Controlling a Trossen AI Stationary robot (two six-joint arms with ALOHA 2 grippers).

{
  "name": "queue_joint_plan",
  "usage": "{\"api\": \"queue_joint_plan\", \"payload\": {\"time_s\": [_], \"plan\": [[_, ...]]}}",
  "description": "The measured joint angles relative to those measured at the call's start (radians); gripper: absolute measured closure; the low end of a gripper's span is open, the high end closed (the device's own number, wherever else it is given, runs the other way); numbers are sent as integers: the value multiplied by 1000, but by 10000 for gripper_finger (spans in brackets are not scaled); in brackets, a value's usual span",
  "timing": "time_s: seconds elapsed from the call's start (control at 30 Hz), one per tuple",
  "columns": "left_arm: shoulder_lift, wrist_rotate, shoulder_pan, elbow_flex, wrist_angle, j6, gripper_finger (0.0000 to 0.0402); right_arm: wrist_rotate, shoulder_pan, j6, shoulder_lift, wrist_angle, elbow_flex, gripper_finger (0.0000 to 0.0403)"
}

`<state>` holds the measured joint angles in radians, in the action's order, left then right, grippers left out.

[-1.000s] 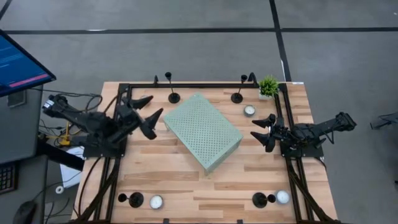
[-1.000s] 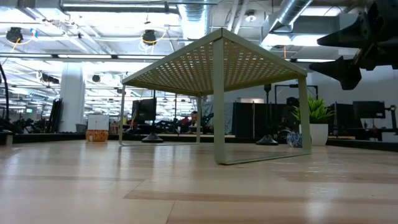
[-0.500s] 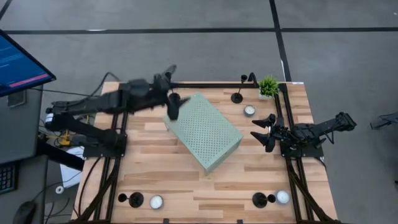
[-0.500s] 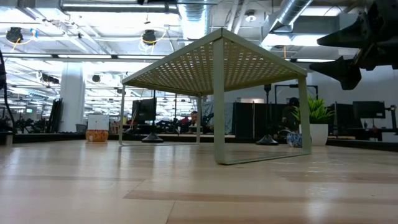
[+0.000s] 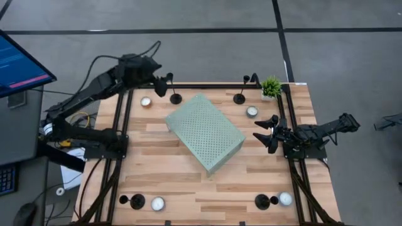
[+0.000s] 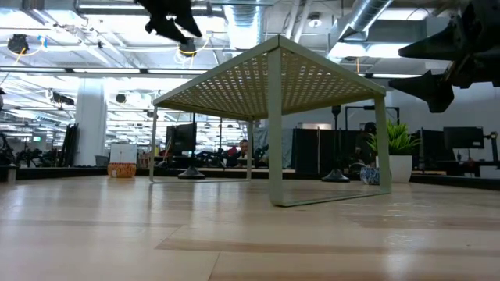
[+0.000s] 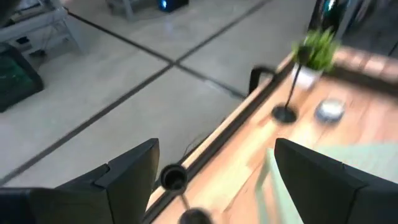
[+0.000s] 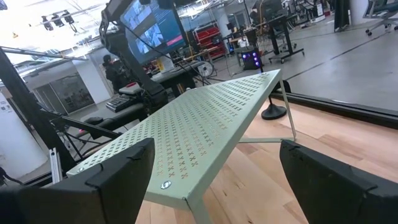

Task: Pick & Place candle stick holders
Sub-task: Put the top left black candle holder on the shelf

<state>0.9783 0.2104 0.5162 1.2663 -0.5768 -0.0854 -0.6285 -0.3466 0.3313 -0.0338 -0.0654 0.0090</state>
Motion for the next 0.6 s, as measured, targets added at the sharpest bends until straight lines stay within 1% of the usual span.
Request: {"api": "queue_joint_plan", "payload": {"time_s": [0.1,0.2,0.47,0.6], "plan": [[-3,-5,22,-74,-5,-15,82,0,0,0,0,0,0,67],[-34,-6,44,-168,22,-15,82,0,0,0,0,0,0,67],[-146,-27,73,-429,245,12,82,0,0,1,0,0,0,67],[-147,-57,75,-524,378,39,82,0,0,1,0,0,0,67]]}}
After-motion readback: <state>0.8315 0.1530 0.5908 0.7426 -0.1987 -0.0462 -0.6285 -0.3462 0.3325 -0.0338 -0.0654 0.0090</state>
